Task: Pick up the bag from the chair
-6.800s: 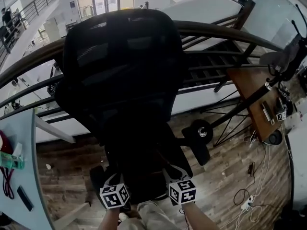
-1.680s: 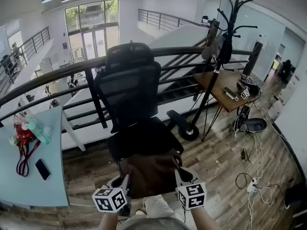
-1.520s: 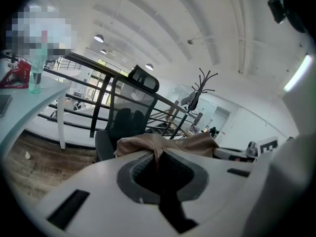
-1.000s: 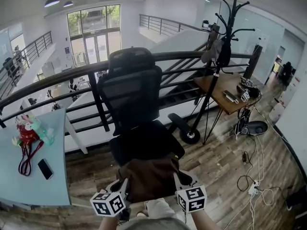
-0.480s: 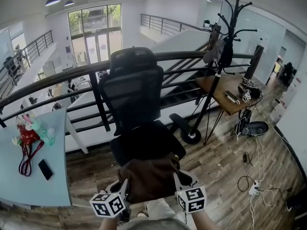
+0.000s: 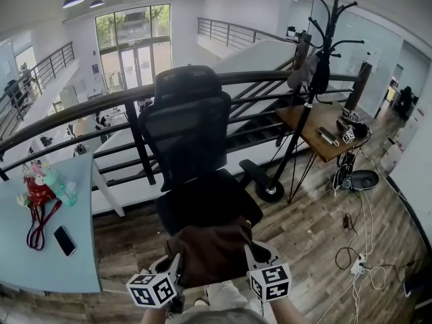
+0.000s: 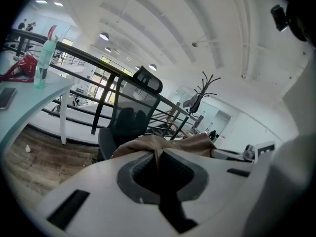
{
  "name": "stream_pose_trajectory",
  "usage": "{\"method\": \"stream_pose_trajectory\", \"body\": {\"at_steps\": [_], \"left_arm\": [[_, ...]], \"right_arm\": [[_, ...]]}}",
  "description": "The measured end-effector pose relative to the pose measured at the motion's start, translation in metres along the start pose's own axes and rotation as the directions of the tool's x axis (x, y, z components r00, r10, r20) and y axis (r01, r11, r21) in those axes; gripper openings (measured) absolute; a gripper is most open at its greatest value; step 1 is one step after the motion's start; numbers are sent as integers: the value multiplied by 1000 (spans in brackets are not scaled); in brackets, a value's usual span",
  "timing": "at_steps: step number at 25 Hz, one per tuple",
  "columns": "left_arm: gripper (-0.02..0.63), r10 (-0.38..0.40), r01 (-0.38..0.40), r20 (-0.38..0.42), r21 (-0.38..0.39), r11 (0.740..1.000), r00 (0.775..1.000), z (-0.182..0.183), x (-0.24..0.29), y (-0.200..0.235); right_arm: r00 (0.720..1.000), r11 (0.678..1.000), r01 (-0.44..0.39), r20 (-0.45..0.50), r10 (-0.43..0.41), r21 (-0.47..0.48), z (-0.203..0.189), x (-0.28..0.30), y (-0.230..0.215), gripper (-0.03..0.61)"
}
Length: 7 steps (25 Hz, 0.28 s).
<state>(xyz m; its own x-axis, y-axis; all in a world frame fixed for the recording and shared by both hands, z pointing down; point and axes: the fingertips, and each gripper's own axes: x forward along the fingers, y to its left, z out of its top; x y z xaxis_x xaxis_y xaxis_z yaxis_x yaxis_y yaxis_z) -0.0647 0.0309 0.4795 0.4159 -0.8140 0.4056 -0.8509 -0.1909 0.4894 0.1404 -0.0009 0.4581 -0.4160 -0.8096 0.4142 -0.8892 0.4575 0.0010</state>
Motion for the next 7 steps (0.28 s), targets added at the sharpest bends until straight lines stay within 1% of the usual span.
{"method": "stream_pose_trajectory", "body": {"at_steps": [7], "left_arm": [[11,0,0,1,-3,1000,1000,3,4,-2]], "right_arm": [[1000,1000,-4,-2,4,3,3,1,-4,17]]}}
